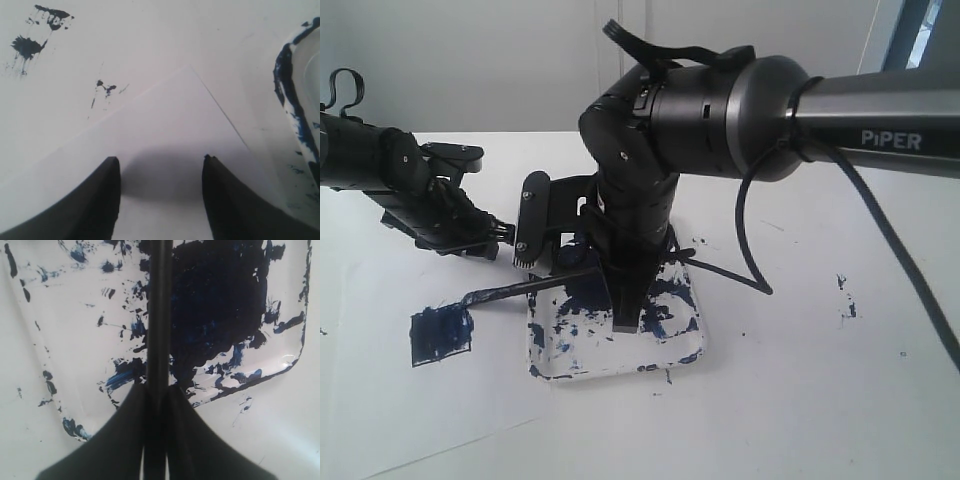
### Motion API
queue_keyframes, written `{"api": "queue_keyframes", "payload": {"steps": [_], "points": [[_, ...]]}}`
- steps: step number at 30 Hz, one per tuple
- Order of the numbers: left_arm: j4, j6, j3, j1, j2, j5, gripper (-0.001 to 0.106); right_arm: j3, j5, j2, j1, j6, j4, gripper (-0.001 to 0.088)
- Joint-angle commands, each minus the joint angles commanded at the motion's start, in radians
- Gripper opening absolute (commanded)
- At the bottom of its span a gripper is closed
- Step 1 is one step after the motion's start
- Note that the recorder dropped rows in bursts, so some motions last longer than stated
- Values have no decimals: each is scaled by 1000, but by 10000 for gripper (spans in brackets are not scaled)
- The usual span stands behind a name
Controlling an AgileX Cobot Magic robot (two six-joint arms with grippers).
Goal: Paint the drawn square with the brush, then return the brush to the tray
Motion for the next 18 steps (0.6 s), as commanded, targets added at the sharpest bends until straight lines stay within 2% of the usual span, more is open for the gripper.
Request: {"api": "queue_keyframes", "payload": {"steps": [18], "points": [[0,0,0,0,0,0,551,0,46,0,0,-8,15,0]]}}
